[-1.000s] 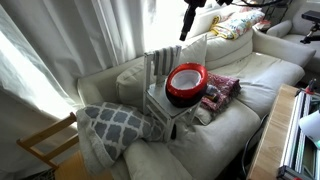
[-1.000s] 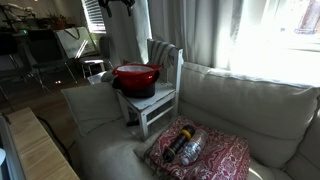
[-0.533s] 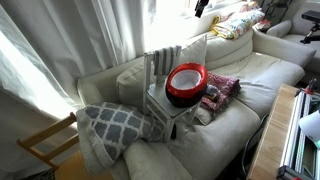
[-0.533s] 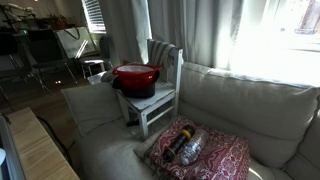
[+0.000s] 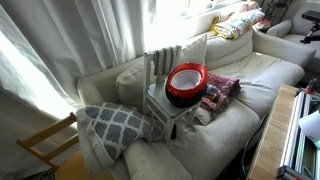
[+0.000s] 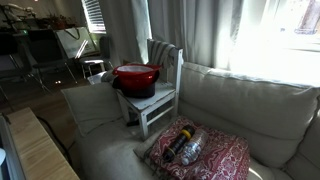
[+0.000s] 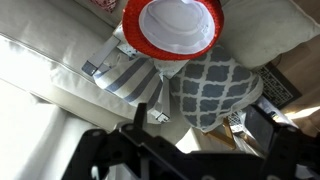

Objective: Put the black and red hats on the seat of the white chair.

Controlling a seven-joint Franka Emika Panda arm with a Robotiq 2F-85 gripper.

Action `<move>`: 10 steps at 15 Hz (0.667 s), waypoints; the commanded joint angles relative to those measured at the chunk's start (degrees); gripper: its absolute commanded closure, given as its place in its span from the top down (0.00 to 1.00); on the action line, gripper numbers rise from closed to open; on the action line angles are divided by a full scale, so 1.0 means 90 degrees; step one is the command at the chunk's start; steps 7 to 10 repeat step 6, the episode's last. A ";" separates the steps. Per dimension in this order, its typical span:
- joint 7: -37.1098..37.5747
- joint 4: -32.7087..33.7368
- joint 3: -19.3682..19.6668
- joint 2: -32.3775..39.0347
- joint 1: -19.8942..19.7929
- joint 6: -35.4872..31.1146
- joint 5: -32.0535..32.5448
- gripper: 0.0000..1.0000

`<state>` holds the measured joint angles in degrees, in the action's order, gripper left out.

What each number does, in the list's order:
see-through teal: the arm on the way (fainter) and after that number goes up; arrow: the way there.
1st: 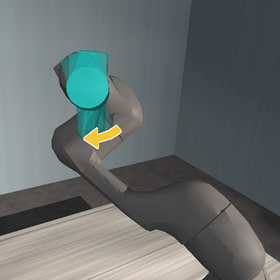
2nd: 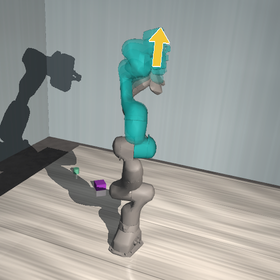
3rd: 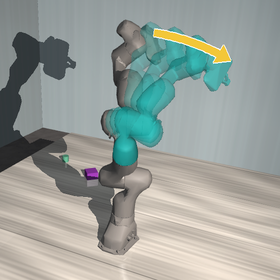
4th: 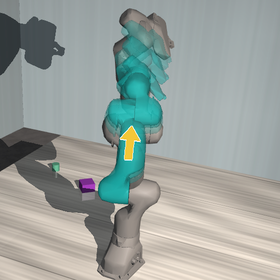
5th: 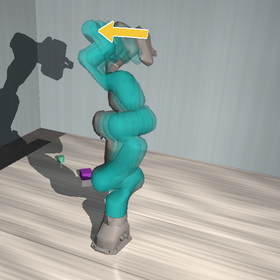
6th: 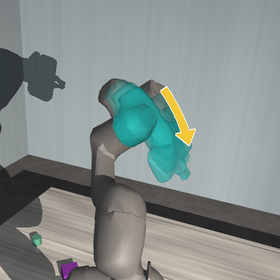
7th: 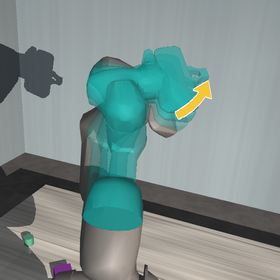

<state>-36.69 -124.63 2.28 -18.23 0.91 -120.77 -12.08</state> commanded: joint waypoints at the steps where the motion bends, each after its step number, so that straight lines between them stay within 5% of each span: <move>1: 0.0018 0.0006 0.0157 -0.0065 0.0141 0.0066 0.0054 1.00; 10: -0.0005 -0.0027 0.0185 -0.0145 0.0160 0.0114 0.0054 1.00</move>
